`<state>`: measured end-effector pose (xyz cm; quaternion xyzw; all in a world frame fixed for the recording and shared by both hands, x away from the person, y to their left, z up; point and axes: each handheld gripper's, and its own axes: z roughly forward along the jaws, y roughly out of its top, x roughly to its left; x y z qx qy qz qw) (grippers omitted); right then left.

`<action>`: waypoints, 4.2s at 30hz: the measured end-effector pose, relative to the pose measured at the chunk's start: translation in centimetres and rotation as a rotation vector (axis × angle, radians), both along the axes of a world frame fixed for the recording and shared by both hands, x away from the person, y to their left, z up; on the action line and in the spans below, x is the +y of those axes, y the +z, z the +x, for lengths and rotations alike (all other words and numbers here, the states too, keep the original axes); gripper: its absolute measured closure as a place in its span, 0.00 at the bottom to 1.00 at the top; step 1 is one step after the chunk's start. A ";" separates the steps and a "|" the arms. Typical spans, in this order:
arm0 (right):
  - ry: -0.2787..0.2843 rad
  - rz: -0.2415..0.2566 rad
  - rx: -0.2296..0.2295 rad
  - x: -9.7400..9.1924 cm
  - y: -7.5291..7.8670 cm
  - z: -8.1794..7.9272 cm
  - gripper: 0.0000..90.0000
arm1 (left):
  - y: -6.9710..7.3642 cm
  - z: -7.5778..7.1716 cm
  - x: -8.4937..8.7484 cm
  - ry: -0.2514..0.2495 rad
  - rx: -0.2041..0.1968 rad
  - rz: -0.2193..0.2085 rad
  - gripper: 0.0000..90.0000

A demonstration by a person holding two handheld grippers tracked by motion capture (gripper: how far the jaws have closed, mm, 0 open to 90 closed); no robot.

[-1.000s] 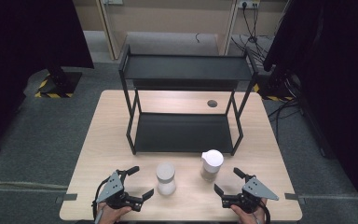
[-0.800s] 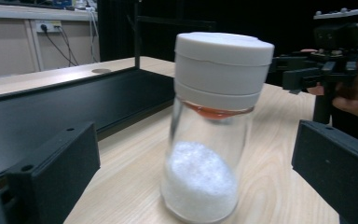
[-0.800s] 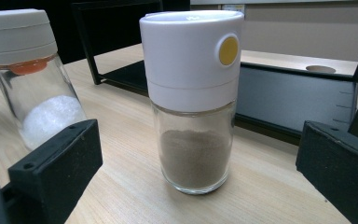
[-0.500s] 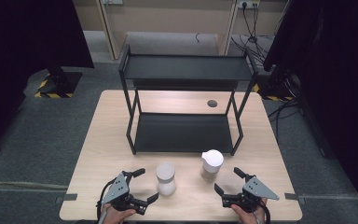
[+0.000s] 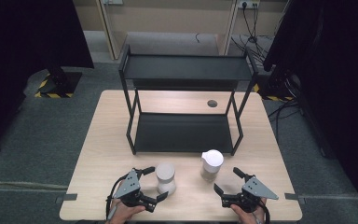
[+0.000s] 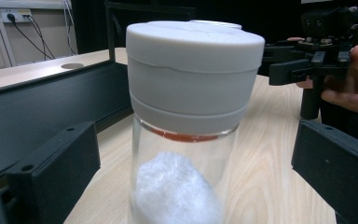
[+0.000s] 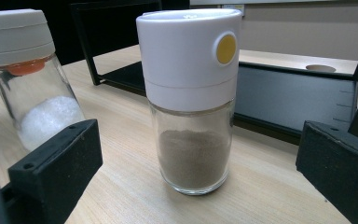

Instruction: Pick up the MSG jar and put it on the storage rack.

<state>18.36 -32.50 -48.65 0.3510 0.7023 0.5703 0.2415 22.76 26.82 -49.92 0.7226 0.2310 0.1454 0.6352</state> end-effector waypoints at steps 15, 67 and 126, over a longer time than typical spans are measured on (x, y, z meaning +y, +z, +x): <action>0.001 0.001 0.001 0.0 0.0 0.0 0.01 | 0.6 1.2 -1.3 -0.008 0.001 0.021 0.09; 0.004 -0.002 0.010 0.0 0.0 0.1 0.01 | 5.7 1.7 -1.8 0.051 -0.033 0.014 0.39; 0.004 0.002 0.010 0.0 0.0 0.1 0.01 | 25.7 8.9 -0.9 0.085 -0.027 0.000 0.39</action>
